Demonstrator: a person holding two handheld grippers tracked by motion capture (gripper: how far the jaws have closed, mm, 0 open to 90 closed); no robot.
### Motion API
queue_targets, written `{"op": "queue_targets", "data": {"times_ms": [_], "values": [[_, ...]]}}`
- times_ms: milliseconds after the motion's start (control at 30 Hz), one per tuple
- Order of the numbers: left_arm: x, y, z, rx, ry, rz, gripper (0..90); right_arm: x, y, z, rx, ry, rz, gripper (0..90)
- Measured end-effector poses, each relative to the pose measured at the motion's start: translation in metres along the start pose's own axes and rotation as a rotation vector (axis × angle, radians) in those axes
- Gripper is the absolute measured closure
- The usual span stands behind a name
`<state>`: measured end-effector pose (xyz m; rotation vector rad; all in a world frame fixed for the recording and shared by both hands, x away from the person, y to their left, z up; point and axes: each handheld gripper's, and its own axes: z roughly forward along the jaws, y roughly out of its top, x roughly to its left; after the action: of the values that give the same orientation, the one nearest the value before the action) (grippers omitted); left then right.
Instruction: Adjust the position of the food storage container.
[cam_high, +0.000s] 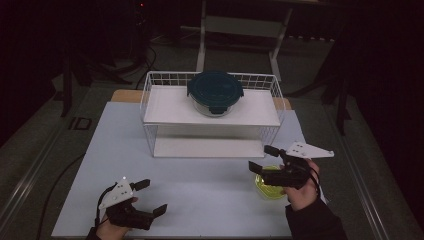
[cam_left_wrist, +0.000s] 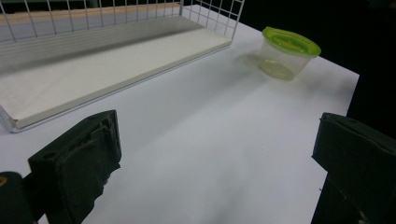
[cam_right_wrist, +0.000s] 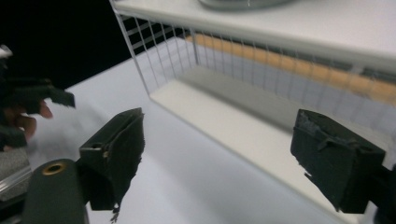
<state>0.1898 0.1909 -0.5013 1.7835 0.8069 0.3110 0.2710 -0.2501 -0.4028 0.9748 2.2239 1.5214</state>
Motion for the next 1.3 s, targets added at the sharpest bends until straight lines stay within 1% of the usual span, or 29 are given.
{"op": "queue_targets", "data": {"times_ms": [67,167,300,333,400,467,500,567,633,700,767,800,867,900,1033,1167,1300], "values": [[0.000,0.000,0.000,-0.003,-0.001,0.001,0.7,-0.004,-0.006,-0.004,0.005,-0.027,0.015,12.4],[0.000,0.000,0.000,-0.002,-0.003,0.003,0.7,-0.011,-0.014,-0.011,0.010,-0.069,0.024,12.3],[-0.001,0.000,0.001,0.003,-0.006,0.007,0.7,-0.019,-0.024,-0.021,0.024,-0.105,0.026,12.6],[-0.001,0.000,0.001,0.000,-0.007,0.008,0.7,-0.022,-0.028,-0.024,0.034,-0.119,0.033,13.9],[-0.001,0.000,0.001,-0.001,-0.007,0.009,0.7,-0.025,-0.032,-0.028,0.046,-0.132,0.036,16.2],[-0.001,0.000,0.001,-0.004,-0.008,0.008,0.7,-0.030,-0.037,-0.034,0.057,-0.160,0.039,21.7],[-0.001,0.000,0.001,-0.004,-0.008,0.007,0.7,-0.031,-0.039,-0.035,0.057,-0.167,0.040,22.6],[-0.001,0.000,0.001,-0.003,-0.009,0.008,0.7,-0.035,-0.044,-0.040,0.062,-0.191,0.046,27.7],[-0.001,0.000,0.001,-0.002,-0.009,0.007,0.7,-0.038,-0.048,-0.044,0.068,-0.214,0.051,30.8],[-0.001,0.000,0.001,-0.003,-0.009,0.007,0.7,-0.042,-0.054,-0.047,0.078,-0.230,0.056,36.4],[-0.001,0.000,0.001,-0.008,-0.010,0.007,0.7,-0.046,-0.058,-0.050,0.092,-0.241,0.066,44.5],[-0.001,0.000,0.001,-0.008,-0.010,0.007,0.7,-0.047,-0.061,-0.051,0.093,-0.248,0.073,46.6],[-0.001,0.000,0.002,-0.003,-0.009,0.006,0.7,-0.052,-0.066,-0.054,0.111,-0.268,0.082,53.6],[0.000,0.000,0.002,-0.005,-0.010,0.002,0.7,-0.052,-0.068,-0.056,0.115,-0.279,0.087,55.4],[0.000,0.000,0.002,-0.006,-0.012,-0.001,0.7,-0.056,-0.076,-0.061,0.137,-0.287,0.104,64.6],[0.000,0.000,0.002,-0.008,-0.014,0.004,0.7,-0.062,-0.088,-0.062,0.166,-0.300,0.135,73.8],[-0.001,0.000,0.001,-0.008,-0.015,0.006,0.7,-0.066,-0.099,-0.059,0.203,-0.310,0.157,87.2]]}}
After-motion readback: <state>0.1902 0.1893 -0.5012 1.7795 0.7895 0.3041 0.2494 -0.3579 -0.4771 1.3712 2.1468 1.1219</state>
